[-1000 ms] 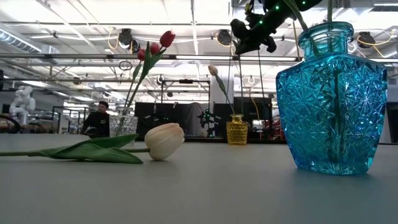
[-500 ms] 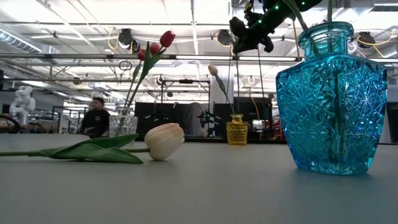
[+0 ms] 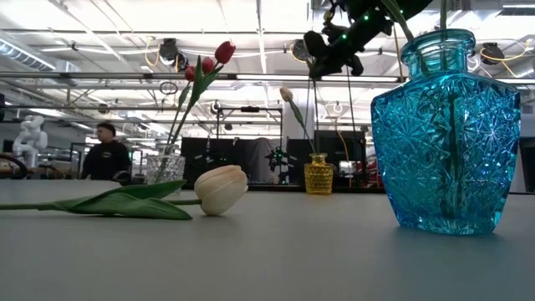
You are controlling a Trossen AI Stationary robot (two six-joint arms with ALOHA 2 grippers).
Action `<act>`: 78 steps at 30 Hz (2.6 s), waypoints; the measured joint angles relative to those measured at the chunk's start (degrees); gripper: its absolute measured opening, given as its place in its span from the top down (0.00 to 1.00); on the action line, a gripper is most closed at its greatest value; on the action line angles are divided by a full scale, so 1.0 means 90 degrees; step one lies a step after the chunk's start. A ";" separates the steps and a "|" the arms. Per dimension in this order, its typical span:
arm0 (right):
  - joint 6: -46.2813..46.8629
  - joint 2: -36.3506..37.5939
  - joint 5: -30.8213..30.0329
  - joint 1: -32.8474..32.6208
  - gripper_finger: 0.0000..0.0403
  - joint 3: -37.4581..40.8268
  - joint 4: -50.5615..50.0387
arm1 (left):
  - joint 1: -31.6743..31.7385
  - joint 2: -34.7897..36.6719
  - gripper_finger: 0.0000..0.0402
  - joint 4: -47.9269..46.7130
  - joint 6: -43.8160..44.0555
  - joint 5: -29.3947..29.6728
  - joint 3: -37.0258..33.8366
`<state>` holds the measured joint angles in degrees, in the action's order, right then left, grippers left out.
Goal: Sort flowers into vase by color
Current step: Put the top light yellow tulip into the yellow vase
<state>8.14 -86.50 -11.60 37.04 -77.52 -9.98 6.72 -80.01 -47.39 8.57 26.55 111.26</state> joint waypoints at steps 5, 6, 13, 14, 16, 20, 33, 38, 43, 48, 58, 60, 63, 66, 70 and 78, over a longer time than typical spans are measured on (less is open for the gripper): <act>0.0041 0.0000 0.0015 0.0000 1.00 0.0000 0.0132 | 0.0000 0.0000 0.72 -0.0013 -0.0006 -0.0022 0.0000; 0.0041 0.0000 0.0024 0.0000 1.00 0.0000 0.0158 | 0.0000 0.0000 0.72 -0.0013 -0.0011 -0.0022 0.0000; 0.0036 0.0000 0.0036 0.0000 1.00 -0.0001 0.0214 | 0.0000 0.0000 0.72 -0.0018 -0.0017 -0.0027 0.0000; 0.0032 0.0000 0.0038 0.0000 1.00 -0.0002 0.0207 | 0.0000 0.0000 0.72 -0.0020 -0.0018 -0.0027 0.0000; 0.0019 0.0000 0.0036 0.0000 1.00 -0.0002 0.0195 | 0.0000 0.0000 0.72 -0.0022 -0.0025 -0.0027 0.0000; -0.0071 0.0000 -0.0002 0.0000 1.00 -0.0002 0.0085 | 0.0000 0.0000 0.72 -0.0027 -0.0038 -0.0029 0.0000; -0.0257 0.0000 -0.0038 0.0017 1.00 -0.0002 -0.0067 | 0.0000 0.0000 0.72 -0.0030 -0.0033 -0.0032 0.0000; -0.0340 0.0000 -0.0041 0.0017 1.00 -0.0002 -0.0068 | 0.0000 0.0000 0.72 -0.0027 -0.0004 -0.0034 0.0000; -0.0325 0.0000 -0.0020 0.0016 1.00 -0.0002 -0.0073 | 0.0000 0.0000 0.72 -0.0029 -0.0004 -0.0034 0.0000; -0.0318 0.0000 -0.0005 0.0008 1.00 -0.0002 -0.0183 | 0.0000 0.0000 0.72 -0.0027 -0.0004 -0.0034 0.0000; -0.0316 0.0000 -0.0005 0.0000 0.96 -0.0002 -0.0180 | 0.0000 0.0000 0.72 -0.0027 -0.0004 -0.0034 0.0000; -0.0316 0.0000 -0.0005 0.0000 0.94 -0.0002 -0.0178 | 0.0000 0.0000 0.72 -0.0027 -0.0001 -0.0034 0.0000; -0.0316 0.0000 -0.0005 0.0000 0.89 -0.0002 -0.0169 | 0.0000 0.0000 0.72 -0.0027 -0.0002 -0.0034 0.0000; -0.0316 0.0000 -0.0005 0.0000 0.85 -0.0002 -0.0170 | 0.0000 0.0000 0.72 -0.0027 -0.0003 -0.0034 0.0000; -0.0318 0.0000 -0.0005 -0.0001 0.78 -0.0002 -0.0203 | 0.0000 0.0000 0.72 -0.0026 -0.0003 -0.0034 -0.0001; -0.0316 0.0000 -0.0007 0.0000 0.64 -0.0007 -0.0582 | 0.0000 0.0000 0.72 -0.0027 -0.0001 -0.0034 0.0000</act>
<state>5.30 -86.50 -11.66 37.03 -77.58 -15.22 6.72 -80.01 -47.64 8.56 26.24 111.26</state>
